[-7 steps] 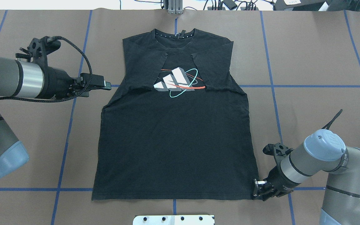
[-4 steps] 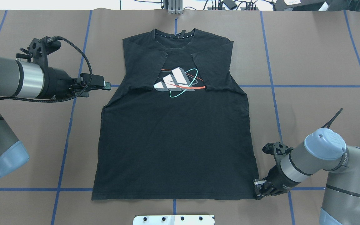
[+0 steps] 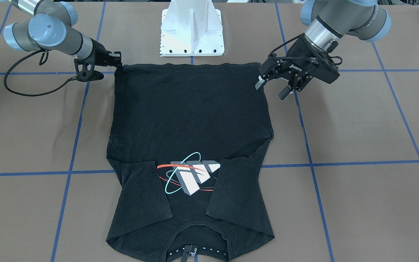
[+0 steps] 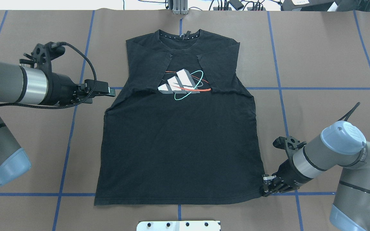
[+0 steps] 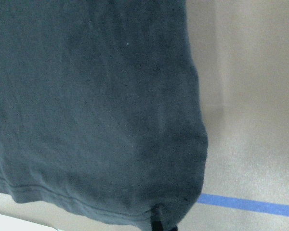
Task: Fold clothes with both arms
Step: 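Lower the left gripper to the other hem corner while the right gripper grasps its corner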
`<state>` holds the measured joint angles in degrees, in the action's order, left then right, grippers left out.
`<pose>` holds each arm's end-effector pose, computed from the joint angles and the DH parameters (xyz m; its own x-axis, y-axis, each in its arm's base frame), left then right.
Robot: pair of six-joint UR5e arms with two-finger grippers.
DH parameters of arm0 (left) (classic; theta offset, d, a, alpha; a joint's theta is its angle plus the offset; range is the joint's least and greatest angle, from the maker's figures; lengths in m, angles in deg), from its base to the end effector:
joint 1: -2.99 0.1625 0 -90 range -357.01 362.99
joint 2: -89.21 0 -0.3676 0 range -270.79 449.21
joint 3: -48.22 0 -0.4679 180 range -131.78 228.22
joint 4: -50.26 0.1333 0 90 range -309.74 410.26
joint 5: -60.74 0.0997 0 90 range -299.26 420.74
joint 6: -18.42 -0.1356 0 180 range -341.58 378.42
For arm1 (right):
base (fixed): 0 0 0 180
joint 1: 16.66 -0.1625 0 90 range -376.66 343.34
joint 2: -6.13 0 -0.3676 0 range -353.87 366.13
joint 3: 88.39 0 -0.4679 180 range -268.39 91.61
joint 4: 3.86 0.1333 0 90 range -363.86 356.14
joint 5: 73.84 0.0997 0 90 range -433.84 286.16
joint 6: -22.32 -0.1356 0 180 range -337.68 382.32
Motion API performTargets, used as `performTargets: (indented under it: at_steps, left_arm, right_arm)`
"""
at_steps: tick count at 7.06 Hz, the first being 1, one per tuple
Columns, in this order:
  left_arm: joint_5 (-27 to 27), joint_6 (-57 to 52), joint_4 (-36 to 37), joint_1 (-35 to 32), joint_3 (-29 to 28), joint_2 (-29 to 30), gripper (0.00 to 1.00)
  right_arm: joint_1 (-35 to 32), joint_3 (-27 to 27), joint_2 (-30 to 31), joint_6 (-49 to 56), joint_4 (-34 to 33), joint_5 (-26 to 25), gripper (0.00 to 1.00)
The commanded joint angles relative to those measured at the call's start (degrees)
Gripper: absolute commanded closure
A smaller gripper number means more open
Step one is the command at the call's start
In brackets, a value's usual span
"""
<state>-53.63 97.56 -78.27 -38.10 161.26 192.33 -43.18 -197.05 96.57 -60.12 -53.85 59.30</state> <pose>0.4064 -0.4570 0.1809 0.2517 0.0082 -0.9678 0.2559 0.9638 0.0747 -0.4993 -0.2945 0.3511 0.4414 0.1130 0.8901 0.2546 0.9355 -0.2450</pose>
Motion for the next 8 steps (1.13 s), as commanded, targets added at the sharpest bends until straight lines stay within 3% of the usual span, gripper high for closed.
performTargets:
  at_steps: [1,5,7,8]
  left_arm:
    - [0.02,0.05,0.12,5.65,0.6,-4.56,0.01]
    - [3.97,3.27,0.38,19.45,0.51,-10.74,0.02]
    - [6.34,5.06,0.47,23.15,0.42,-11.71,0.03]
    - [6.35,6.63,0.47,24.3,0.34,-11.89,0.08]
  right_arm:
    - [-2.04,-1.02,-0.61,0.0,0.24,3.07,1.0]
    - [-5.03,-2.78,-0.79,0.0,0.33,7.04,1.0]
    - [-5.21,-2.87,-0.88,0.0,0.33,7.4,1.0]
    - [-5.38,-2.96,-0.88,0.0,0.33,7.49,1.0]
